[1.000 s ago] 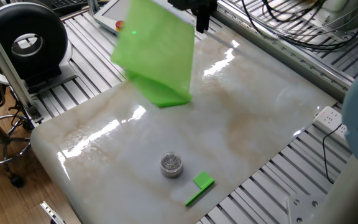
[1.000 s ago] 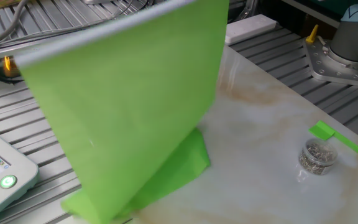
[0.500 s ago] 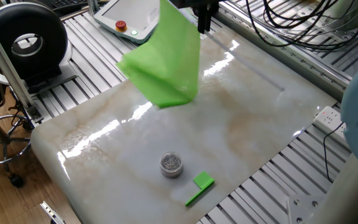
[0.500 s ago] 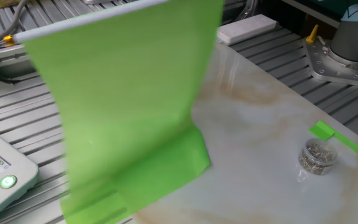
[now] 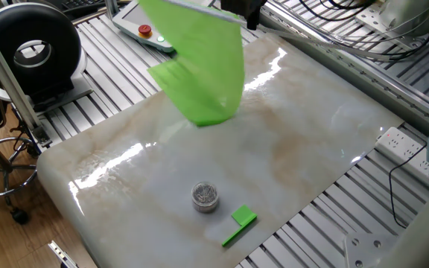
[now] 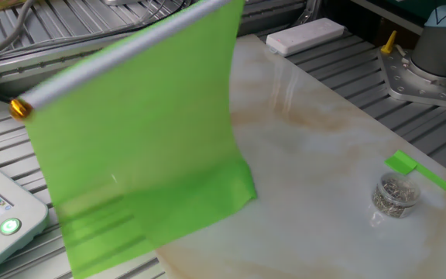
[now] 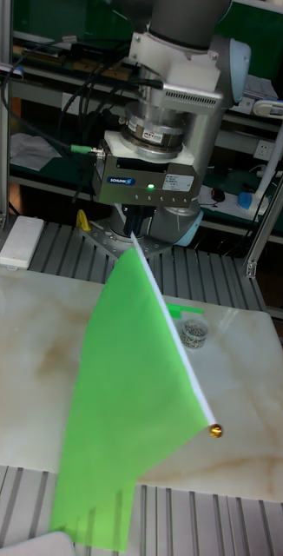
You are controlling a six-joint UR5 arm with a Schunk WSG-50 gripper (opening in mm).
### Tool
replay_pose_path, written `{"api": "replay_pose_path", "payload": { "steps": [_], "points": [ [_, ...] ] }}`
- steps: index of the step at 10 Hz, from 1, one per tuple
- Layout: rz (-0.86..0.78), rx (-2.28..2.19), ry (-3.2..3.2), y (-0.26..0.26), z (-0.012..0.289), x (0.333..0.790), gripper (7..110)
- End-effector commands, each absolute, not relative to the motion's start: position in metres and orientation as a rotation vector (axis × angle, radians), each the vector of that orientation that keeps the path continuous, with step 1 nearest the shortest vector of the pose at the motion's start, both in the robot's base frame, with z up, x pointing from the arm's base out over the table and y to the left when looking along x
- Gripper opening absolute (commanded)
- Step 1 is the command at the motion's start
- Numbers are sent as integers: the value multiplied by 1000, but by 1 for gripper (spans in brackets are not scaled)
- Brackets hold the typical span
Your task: Wave the flag
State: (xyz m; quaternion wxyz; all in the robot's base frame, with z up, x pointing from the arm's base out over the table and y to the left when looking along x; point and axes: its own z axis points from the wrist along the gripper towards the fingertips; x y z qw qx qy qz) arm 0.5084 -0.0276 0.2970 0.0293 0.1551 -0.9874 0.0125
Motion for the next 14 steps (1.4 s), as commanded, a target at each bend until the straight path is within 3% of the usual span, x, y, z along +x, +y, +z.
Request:
{"api": "replay_pose_path", "payload": {
  "steps": [1,3,6,14],
  "points": [
    [-117,254,-3075,0,299,506,7],
    [-329,-171,-3021,36,305,500,7],
    [-183,-165,-3041,18,311,496,7],
    [-163,-190,-3064,15,306,503,7]
  ]
}}
